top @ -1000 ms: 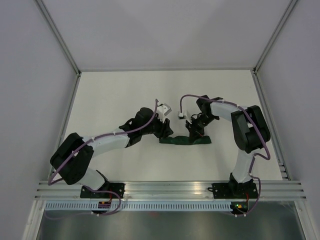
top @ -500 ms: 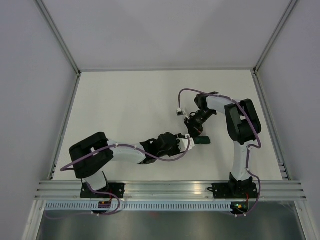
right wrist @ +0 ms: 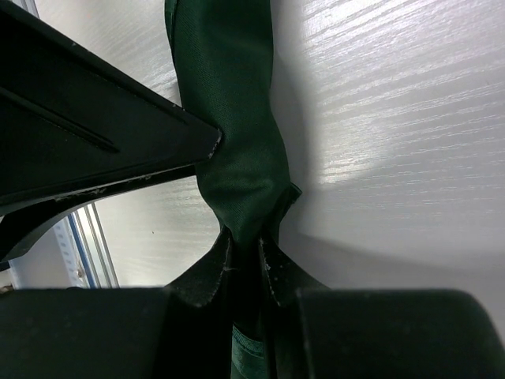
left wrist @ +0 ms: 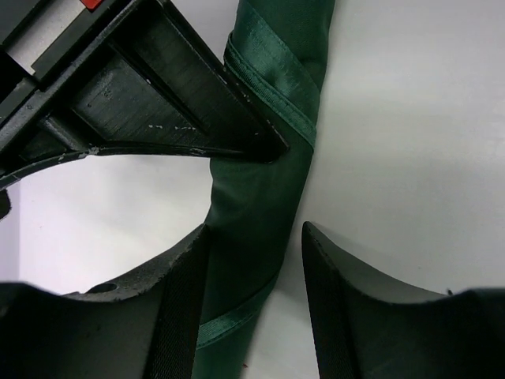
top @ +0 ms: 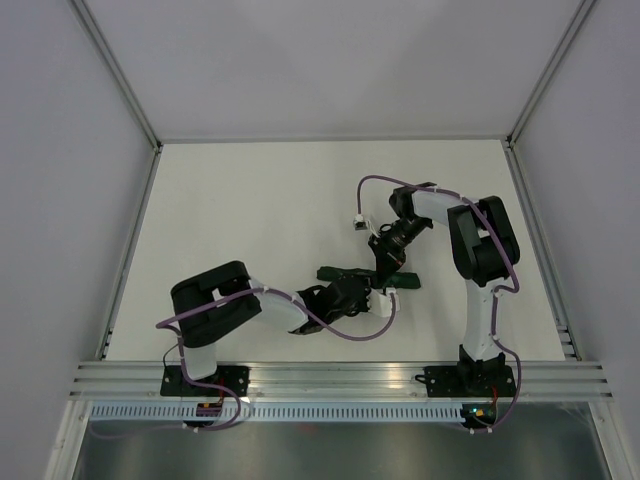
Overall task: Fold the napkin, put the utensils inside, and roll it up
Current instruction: Roll the napkin with the utensil
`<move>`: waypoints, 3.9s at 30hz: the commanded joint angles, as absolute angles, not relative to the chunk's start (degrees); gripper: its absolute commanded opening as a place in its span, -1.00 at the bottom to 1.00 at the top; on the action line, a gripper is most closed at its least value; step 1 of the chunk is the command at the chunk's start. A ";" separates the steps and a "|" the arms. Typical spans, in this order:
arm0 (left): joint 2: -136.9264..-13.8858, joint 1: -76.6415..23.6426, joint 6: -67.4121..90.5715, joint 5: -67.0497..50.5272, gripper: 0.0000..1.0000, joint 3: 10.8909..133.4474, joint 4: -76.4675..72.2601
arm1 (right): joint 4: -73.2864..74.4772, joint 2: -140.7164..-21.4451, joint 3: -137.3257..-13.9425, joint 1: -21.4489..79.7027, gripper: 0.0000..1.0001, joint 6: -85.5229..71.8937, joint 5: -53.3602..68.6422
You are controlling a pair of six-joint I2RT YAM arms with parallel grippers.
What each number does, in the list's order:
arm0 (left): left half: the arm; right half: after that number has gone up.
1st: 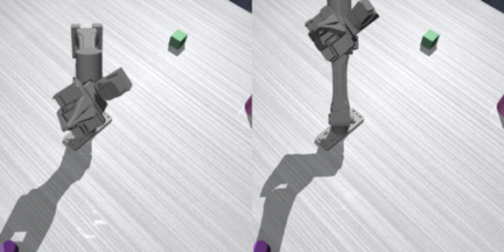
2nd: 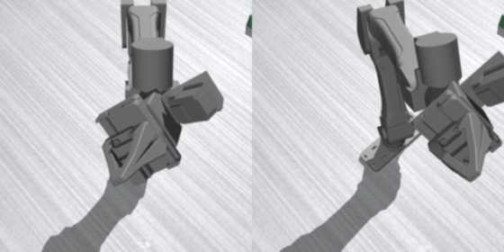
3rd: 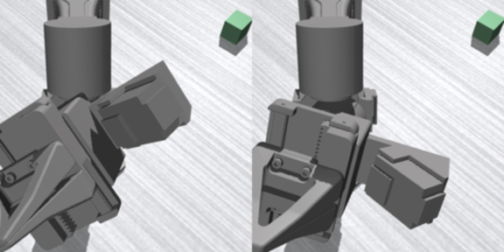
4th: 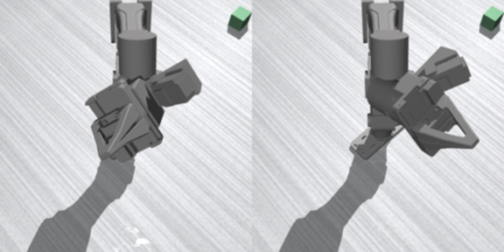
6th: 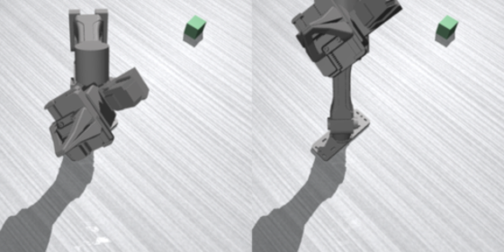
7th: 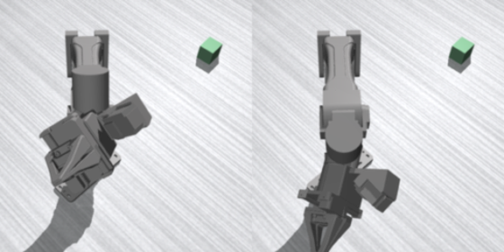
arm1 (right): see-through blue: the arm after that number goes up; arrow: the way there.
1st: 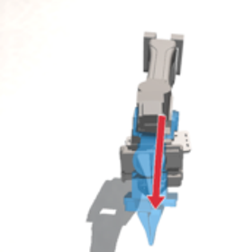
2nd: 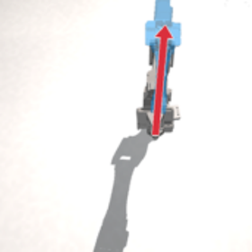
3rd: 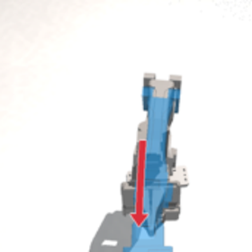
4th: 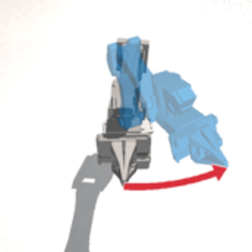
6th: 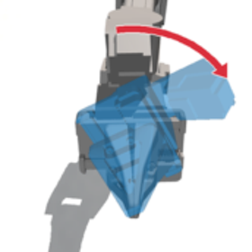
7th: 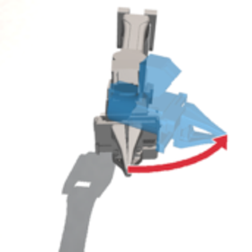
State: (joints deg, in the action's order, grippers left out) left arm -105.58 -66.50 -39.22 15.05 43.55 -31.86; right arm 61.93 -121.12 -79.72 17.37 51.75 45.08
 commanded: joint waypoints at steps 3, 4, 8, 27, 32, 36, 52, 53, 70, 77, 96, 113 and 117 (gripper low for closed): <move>-107.40 -66.27 -46.31 17.75 0.12 44.12 -32.61 | 55.10 -126.21 -79.28 17.58 -0.98 55.19 36.30; -107.49 -66.27 -47.28 17.84 0.13 44.03 -32.43 | 55.11 -126.38 -79.28 17.49 -0.98 55.20 36.30; -108.19 -65.83 -47.55 15.56 0.13 45.69 -27.09 | 55.46 -126.74 -79.54 17.40 -0.98 55.46 36.56; -111.53 -62.84 -37.98 3.70 -0.94 58.79 -1.77 | 55.20 -122.96 -81.82 14.68 -0.19 52.65 38.41; -112.41 -61.96 -33.94 0.26 -0.95 62.13 3.16 | 52.48 -118.75 -83.76 12.22 0.00 46.34 40.34; -113.38 -61.44 -31.30 -2.46 -0.95 65.03 6.67 | 49.58 -115.68 -85.34 10.11 0.02 40.53 41.22; -121.90 -59.24 -12.58 -5.62 -0.91 79.88 18.98 | 43.50 -103.01 -83.06 -4.29 -0.07 26.28 37.79; -122.43 -59.24 -10.65 -5.62 -0.90 80.68 20.20 | 44.11 -102.57 -82.97 -5.18 -0.08 26.45 38.05; -129.81 -59.24 7.99 -3.43 -0.85 92.11 26.89 | 50.54 -95.54 -65.22 -10.11 -0.34 35.33 36.48; -131.31 -59.24 12.04 -2.73 -0.81 94.13 27.51 | 49.83 -97.82 -61.79 -9.41 -0.43 35.95 36.74; -136.67 -59.76 20.56 -2.72 -0.66 102.65 27.42 | 41.49 -106.34 -62.66 -3.34 -0.50 28.31 32.61; -141.76 -59.68 24.34 -4.92 -0.30 110.83 25.75 | 38.76 -114.34 -73.73 -2.46 -0.53 21.80 29.45; -143.26 -59.33 25.22 -5.19 -0.29 113.02 25.58 | 38.85 -115.66 -75.85 -1.50 -0.53 20.92 28.57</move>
